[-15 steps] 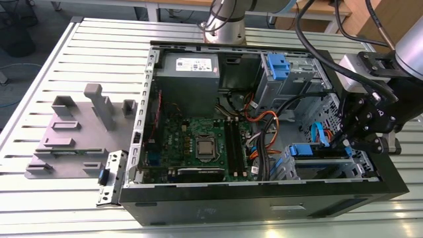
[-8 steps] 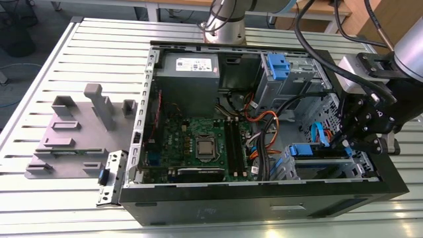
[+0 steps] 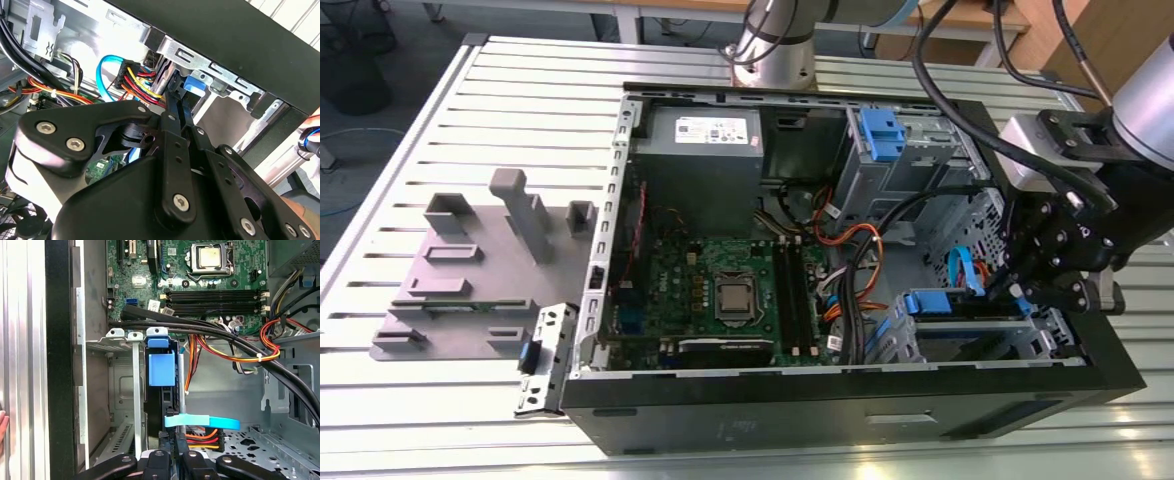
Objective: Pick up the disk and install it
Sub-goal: 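Insert the second disk wire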
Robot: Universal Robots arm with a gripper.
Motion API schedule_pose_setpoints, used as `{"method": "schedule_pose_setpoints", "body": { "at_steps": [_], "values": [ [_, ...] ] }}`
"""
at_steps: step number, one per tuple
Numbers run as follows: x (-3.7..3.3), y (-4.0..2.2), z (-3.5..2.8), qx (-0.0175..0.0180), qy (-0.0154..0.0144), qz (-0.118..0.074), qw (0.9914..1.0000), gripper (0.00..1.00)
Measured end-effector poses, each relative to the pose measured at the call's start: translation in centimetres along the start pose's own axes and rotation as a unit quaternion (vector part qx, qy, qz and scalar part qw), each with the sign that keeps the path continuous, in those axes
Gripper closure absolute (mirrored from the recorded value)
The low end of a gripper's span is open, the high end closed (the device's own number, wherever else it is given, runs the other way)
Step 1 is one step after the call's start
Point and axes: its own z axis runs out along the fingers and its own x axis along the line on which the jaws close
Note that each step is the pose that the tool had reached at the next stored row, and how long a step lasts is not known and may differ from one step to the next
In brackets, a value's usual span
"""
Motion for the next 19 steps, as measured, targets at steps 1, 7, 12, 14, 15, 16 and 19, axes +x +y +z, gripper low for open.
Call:
{"method": "schedule_pose_setpoints", "body": {
  "at_steps": [1, 7, 12, 14, 15, 16, 19],
  "values": [
    [0.0, 0.0, 0.05, 0.0, -0.0001, 0.0, 1.0, 0.84],
    [0.0, 0.0, 0.09, 0.0, 0.0, 0.0, 1.0, 0.84],
    [0.0, 0.0, 0.13, 0.0, -0.0002, 0.0, 1.0, 0.71],
    [0.0, 0.0, 0.13, 0.0, 0.0, 0.0, 1.0, 0.71],
    [0.0, 0.0, 0.13, 0.0, 0.0, 0.0, 1.0, 0.71],
    [0.0, 0.0, 0.13, 0.0, 0.0001, 0.0, 1.0, 0.71],
    [0.0, 0.0, 0.01, 0.0, -0.0001, 0.0, 1.0, 0.71]
  ]
}}
